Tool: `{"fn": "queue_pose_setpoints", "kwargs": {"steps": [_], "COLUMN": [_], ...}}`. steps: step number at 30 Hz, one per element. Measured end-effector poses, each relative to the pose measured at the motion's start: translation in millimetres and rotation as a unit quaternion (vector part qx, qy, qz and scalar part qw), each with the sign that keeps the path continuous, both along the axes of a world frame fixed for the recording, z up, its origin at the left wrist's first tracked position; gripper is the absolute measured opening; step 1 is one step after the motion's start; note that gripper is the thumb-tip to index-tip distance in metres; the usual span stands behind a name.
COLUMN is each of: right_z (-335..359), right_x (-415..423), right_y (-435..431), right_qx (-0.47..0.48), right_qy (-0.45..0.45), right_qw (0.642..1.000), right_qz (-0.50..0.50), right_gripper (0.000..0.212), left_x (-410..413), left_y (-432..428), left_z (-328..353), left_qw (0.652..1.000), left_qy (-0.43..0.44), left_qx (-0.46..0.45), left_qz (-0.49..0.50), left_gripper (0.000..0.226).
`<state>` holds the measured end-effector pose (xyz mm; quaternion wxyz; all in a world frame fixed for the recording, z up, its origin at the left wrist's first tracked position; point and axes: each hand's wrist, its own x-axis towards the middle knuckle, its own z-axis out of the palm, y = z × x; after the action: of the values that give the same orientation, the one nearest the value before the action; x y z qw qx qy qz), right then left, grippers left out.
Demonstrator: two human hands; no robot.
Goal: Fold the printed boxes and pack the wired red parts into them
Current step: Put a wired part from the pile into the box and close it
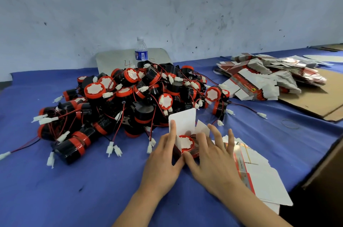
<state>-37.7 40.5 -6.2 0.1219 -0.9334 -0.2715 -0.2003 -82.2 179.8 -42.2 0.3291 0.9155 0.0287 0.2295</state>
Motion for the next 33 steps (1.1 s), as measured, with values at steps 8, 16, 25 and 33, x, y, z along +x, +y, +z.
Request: {"fn": "queue_pose_setpoints", "kwargs": {"steps": [8, 16, 25, 33], "right_z": [-2.2, -15.9, 9.1, 47.1], "right_x": [8.9, 11.4, 26.4, 39.6], "right_y": [5.0, -5.2, -9.3, 0.3], "right_qx": [0.133, 0.249, 0.021, 0.25], "right_qy": [0.108, 0.086, 0.044, 0.194], "right_qw": [0.981, 0.956, 0.983, 0.912], "right_qz": [0.092, 0.13, 0.176, 0.261], "right_gripper": [0.014, 0.029, 0.021, 0.021], "left_x": [1.7, 2.0, -0.9, 1.8], "left_y": [-8.5, -3.2, -12.5, -12.5], "left_z": [2.2, 7.2, 8.3, 7.5], "left_qw": [0.997, 0.999, 0.996, 0.996], "left_qy": [0.06, 0.001, -0.069, -0.008], "left_qx": [0.046, -0.004, 0.016, 0.075], "left_qz": [-0.009, 0.043, 0.059, 0.046], "left_gripper": [0.051, 0.037, 0.038, 0.035]}}
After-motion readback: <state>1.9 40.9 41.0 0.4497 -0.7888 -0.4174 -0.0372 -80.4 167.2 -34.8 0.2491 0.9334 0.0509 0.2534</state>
